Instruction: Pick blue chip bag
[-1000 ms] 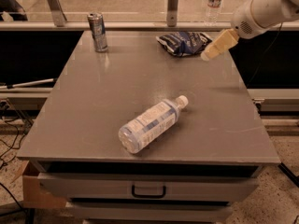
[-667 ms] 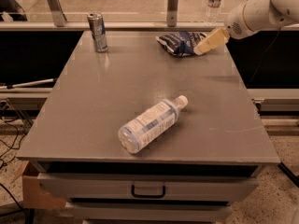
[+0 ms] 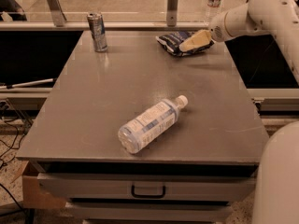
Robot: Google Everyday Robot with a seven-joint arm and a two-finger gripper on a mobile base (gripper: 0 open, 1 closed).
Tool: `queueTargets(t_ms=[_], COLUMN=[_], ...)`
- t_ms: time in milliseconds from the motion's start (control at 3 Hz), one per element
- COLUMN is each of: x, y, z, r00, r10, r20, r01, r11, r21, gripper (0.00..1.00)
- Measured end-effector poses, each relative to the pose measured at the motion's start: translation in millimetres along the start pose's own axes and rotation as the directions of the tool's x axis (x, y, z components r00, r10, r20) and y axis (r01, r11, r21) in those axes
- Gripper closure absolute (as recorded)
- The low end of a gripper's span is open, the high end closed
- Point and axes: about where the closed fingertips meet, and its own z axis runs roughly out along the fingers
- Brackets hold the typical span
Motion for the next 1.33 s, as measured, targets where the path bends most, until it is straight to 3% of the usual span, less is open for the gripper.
queueTargets(t_ms=[667,1000,1333], x=[6.1,8.6,10.3], y=[6.3,10.1,15.8], z=[43.3,47.3,47.9], r00=[0.999,0.999,0.998], r10=[0.034,0.038,0.038], r20=[-0.028,-0.037,-0.044], r01=[-0.035,-0.039,-0.039], r11=[0.9991,0.9988,0.9987], r21=[-0.025,-0.030,-0.033], gripper=[0.00,0.04,0.26])
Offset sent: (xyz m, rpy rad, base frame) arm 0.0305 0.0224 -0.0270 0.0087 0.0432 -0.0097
